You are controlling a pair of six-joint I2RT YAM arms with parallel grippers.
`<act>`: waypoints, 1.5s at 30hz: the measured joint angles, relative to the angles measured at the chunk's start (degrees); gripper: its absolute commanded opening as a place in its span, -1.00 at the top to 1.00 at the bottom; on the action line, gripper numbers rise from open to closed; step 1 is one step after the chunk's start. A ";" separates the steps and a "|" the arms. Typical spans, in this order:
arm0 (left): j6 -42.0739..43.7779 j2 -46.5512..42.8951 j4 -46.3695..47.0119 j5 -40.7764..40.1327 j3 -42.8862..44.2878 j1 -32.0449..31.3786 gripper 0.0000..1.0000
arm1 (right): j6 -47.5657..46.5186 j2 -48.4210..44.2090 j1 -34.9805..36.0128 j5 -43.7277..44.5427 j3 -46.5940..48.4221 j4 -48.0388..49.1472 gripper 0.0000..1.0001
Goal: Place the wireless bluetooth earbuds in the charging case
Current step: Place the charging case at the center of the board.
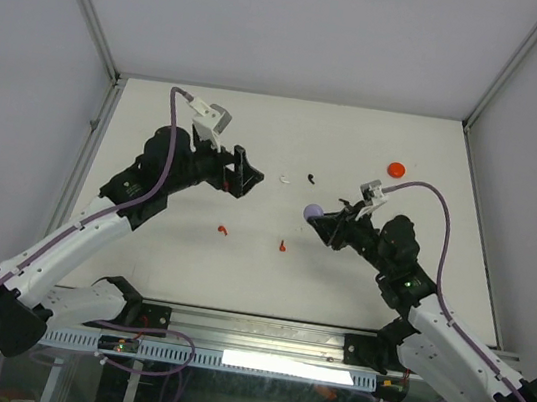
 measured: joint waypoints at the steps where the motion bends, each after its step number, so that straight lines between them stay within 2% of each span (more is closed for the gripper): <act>1: 0.70 -0.07 -1.42 -2.71 -0.04 0.39 -0.98 | 0.72 -0.48 -0.37 1.79 0.55 -2.93 1.00; 6: 2.51 -1.84 -5.55 -12.57 -1.62 3.04 -0.98 | 5.53 -0.96 -3.26 7.26 1.16 -13.64 1.00; 11: 2.67 -3.45 -7.23 -17.94 -3.74 7.85 -0.98 | 10.51 3.06 -9.27 6.64 1.16 -20.46 1.00; 16: 1.99 -3.02 -7.82 -18.51 -5.70 14.53 -0.98 | 13.66 6.16 -14.69 5.64 0.55 -23.19 1.00; 22: 0.85 -2.89 -8.04 -17.07 -6.71 19.06 -0.98 | 15.74 10.40 -18.69 3.96 -2.58 -22.75 1.00; 26: 0.57 -2.80 -8.00 -15.91 -6.93 19.82 -0.98 | 16.50 15.63 -20.74 1.51 -3.54 -21.73 0.81; 30: 0.52 -2.29 -7.98 -15.41 -6.93 20.39 -0.98 | 16.79 17.31 -22.32 -0.20 -3.54 -19.76 0.46; 33: 0.52 -1.60 -8.00 -15.43 -6.93 20.55 -0.98 | 17.05 17.59 -23.45 -0.55 -3.52 -19.61 0.26; 37: 0.52 -0.79 -8.00 -15.41 -6.93 20.87 -0.98 | 17.03 17.51 -23.91 0.09 -3.50 -21.64 -0.01; 42: 0.52 0.57 -7.96 -14.73 -6.93 21.64 -0.98 | 16.65 13.84 -24.09 1.38 -3.08 -25.64 -0.19; 45: 0.55 1.70 -7.87 -14.40 -6.93 22.01 -0.98 | 16.41 10.67 -24.11 2.27 -2.95 -28.63 -0.37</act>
